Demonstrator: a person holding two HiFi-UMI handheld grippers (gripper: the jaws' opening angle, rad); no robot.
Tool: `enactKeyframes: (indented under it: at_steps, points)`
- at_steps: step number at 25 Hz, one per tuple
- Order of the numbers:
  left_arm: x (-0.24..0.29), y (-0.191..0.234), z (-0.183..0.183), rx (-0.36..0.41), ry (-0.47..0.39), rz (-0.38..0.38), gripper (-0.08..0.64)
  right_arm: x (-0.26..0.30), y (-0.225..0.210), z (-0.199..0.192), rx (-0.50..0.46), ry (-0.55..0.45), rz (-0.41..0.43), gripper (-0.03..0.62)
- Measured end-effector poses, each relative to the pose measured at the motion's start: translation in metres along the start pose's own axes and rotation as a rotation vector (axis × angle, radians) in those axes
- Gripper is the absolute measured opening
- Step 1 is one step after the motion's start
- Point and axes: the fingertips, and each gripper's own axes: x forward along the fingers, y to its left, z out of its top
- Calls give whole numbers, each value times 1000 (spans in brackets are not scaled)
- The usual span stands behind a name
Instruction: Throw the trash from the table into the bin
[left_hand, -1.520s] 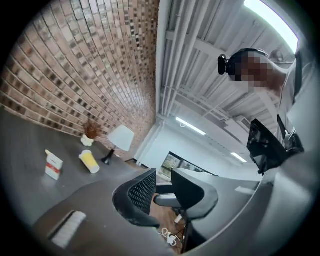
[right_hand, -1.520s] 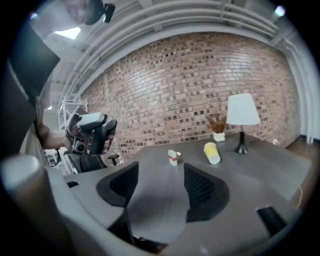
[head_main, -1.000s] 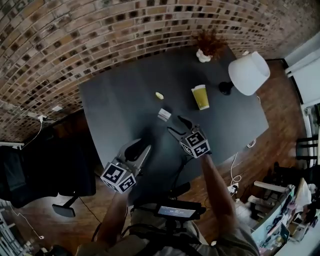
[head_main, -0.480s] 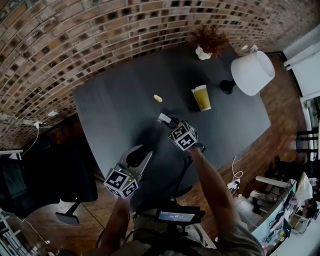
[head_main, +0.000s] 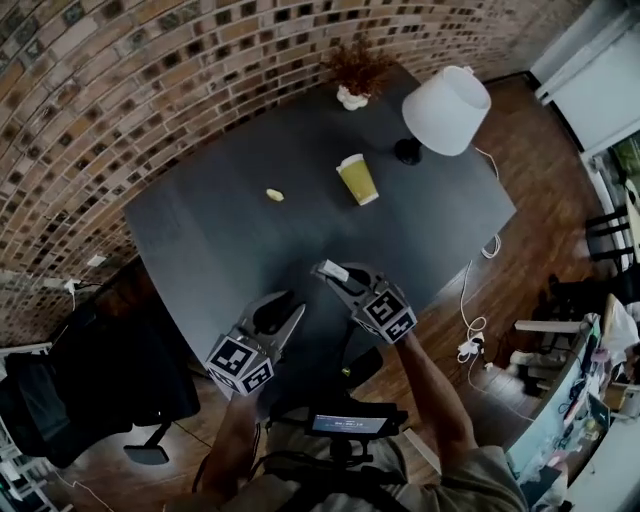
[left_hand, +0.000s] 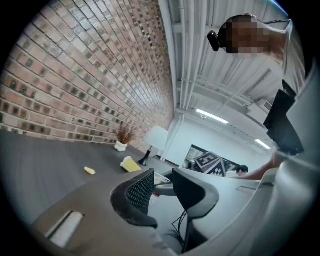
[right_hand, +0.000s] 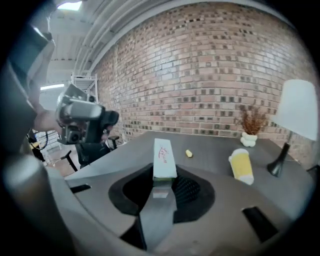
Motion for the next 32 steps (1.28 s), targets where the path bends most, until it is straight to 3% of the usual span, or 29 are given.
enactKeyframes:
  at_steps: [7,11,14,22,32]
  points:
    - [33,-103,-21,72,111,-234,106,-181,33,-85,158,-53,-250,100]
    - [54,-165,-43,106,187,-319,106,-268,59,-159,255,-10,-384,100]
    - [63,-205,-64,125,247,-373,106,-300,89,-218,329,36,-442,100]
    - [70,-281,-98,156,307,-439,106,-290,149,-326,405,197,-393,100]
    - [52,-293,-103,207,329,-423,106,-259,155,-359,420,269,-366,147]
